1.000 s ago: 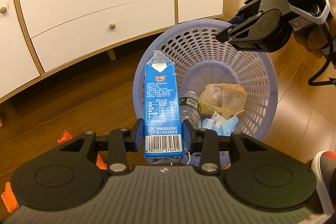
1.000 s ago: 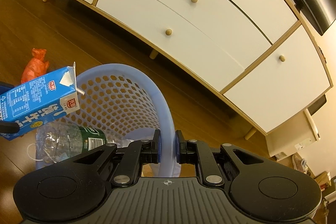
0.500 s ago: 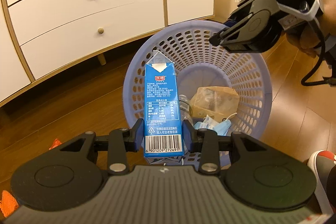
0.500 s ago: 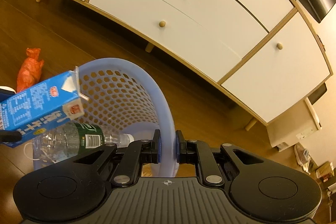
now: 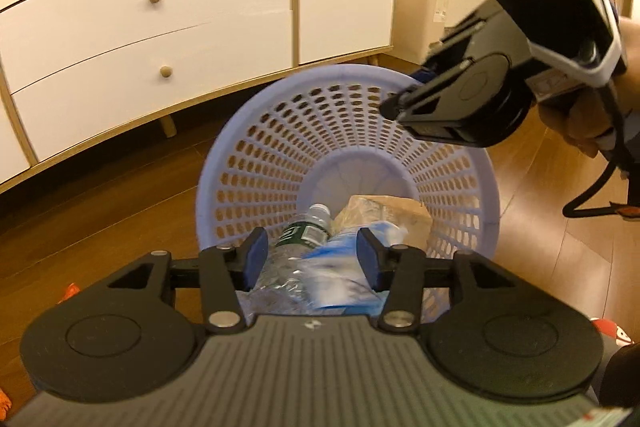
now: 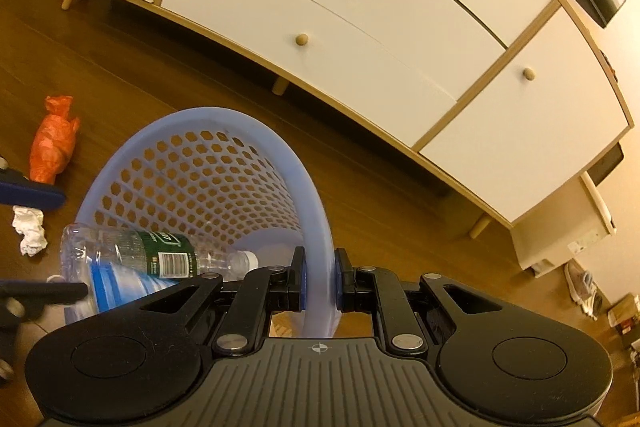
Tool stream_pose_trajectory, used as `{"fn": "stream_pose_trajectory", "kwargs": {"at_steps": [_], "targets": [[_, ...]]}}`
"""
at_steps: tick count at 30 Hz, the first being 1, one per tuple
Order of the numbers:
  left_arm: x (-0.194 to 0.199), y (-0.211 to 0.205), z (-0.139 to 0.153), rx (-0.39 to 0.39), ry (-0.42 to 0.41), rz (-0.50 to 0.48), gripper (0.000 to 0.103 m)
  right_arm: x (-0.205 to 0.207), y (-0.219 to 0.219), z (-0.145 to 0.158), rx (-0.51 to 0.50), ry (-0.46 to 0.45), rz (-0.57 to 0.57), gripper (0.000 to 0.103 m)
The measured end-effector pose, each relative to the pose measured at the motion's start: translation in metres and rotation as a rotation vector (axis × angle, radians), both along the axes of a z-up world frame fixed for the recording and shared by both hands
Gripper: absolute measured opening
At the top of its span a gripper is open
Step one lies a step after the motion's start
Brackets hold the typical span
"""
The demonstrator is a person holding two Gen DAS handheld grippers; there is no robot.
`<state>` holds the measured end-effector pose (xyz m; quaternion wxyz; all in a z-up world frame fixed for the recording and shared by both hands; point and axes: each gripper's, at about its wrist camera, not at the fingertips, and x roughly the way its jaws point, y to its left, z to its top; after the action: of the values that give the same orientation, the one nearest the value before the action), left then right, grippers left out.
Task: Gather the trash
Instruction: 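Carry the milk carton into the wastebasket and open the left tool while the right tool holds it, then move the left tool toward the red bottle cap while the right tool swings the wastebasket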
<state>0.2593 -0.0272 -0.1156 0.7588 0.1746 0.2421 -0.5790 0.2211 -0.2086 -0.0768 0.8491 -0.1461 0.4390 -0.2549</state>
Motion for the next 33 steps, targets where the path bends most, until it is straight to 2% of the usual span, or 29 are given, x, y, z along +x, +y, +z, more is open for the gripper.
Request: {"fn": "stream_pose_trajectory", "kwargs": {"at_steps": [6,9,13,18,21,25,29,31,33], "targets": [[0.01,0.018,0.006,-0.024,0.009,0.062,0.044,-0.008,-0.017,0.0,0.055,-0.012,-0.068,0.01],[0.02,0.03,0.007,-0.024,0.023,0.104,0.044,-0.016,-0.043,0.003,0.159,-0.043,-0.154,0.01],[0.036,0.049,0.005,-0.007,0.023,0.177,0.044,-0.039,-0.1,0.001,0.333,-0.119,-0.359,0.01],[0.061,0.076,-0.001,0.028,0.056,0.295,0.044,-0.091,-0.176,-0.028,0.546,-0.17,-0.651,0.01],[0.07,0.092,-0.007,0.055,0.055,0.35,0.045,-0.118,-0.195,-0.043,0.686,-0.21,-0.723,0.014],[0.076,0.112,-0.017,0.087,0.078,0.411,0.049,-0.127,-0.194,-0.062,0.865,-0.203,-0.678,0.016],[0.078,0.13,-0.025,0.12,0.089,0.457,0.056,-0.127,-0.18,-0.061,0.858,-0.163,-0.583,0.025],[0.078,0.143,-0.028,0.131,0.098,0.484,0.057,-0.135,-0.173,-0.051,0.823,-0.189,-0.545,0.037],[0.081,0.155,-0.029,0.135,0.116,0.521,0.06,-0.146,-0.167,-0.04,0.8,-0.234,-0.517,0.041]]}}
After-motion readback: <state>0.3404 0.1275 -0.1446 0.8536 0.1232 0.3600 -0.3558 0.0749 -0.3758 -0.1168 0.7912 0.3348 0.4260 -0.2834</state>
